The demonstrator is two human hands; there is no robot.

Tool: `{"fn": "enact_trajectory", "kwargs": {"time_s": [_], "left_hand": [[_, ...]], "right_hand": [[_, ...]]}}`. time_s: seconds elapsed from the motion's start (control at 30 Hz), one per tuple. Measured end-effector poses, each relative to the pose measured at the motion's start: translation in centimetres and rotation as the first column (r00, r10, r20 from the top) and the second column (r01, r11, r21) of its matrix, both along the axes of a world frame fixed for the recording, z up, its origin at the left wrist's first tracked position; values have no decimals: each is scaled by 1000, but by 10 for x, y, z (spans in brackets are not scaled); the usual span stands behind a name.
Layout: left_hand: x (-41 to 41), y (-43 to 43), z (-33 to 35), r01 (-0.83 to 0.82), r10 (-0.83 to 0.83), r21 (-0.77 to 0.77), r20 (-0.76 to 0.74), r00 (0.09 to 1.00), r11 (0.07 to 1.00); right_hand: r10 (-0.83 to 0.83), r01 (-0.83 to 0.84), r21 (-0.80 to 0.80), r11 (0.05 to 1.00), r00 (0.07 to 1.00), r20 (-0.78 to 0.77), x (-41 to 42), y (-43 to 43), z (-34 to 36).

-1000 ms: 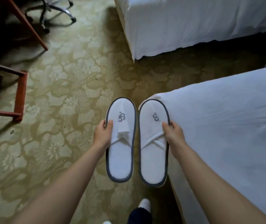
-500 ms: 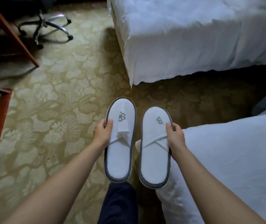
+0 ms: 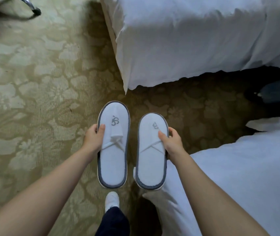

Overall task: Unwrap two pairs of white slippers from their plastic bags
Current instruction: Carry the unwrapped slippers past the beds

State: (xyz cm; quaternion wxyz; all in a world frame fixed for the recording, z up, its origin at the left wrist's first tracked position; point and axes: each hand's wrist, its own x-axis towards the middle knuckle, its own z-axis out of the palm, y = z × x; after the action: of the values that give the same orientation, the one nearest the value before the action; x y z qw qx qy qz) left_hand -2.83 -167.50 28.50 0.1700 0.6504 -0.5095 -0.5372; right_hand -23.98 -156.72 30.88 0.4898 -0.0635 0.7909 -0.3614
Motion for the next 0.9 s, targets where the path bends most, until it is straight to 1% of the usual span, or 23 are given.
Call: {"fn": "enact_trajectory", "kwargs": {"time_s": [0.1,0.2,0.3,0.37,0.47,0.57,0.7,0.8,0.9], "left_hand": [[-15,-5,-15,27,-25,102,-18,1000,994],[-31,-14,-34,15,-6,218,-40,999,976],[-44,-19,-55,36,-31,303,-21,999,952],[-58,-21,-70,49,-56,321,12,998,946],[-84,-28,-96,37,-55,291,56,997,956],[-117,-31,-137,50,-67,275,52,996,960],[-152,-33,-194,65,-74,322,15,997,944],[-171,-30,-246,64,-82,358,35,996,931],[-177,-23,-291,31,-73,393,90,993,919]], "right_hand": [[-26,26,23,999,999,-21,-14,-12,-14],[-50,51,4,999,994,-100,-33,-27,-30],[-55,59,24,998,987,-151,-56,-41,-47],[-35,45,52,998,985,-171,-74,-48,-62],[26,-9,84,996,978,-206,-104,-61,-90],[37,-17,91,996,976,-213,-130,-69,-131],[36,-14,106,994,976,-214,-156,-72,-191],[52,-27,123,992,979,-198,-176,-67,-246],[56,-32,145,989,984,-167,-189,-56,-291]]}}
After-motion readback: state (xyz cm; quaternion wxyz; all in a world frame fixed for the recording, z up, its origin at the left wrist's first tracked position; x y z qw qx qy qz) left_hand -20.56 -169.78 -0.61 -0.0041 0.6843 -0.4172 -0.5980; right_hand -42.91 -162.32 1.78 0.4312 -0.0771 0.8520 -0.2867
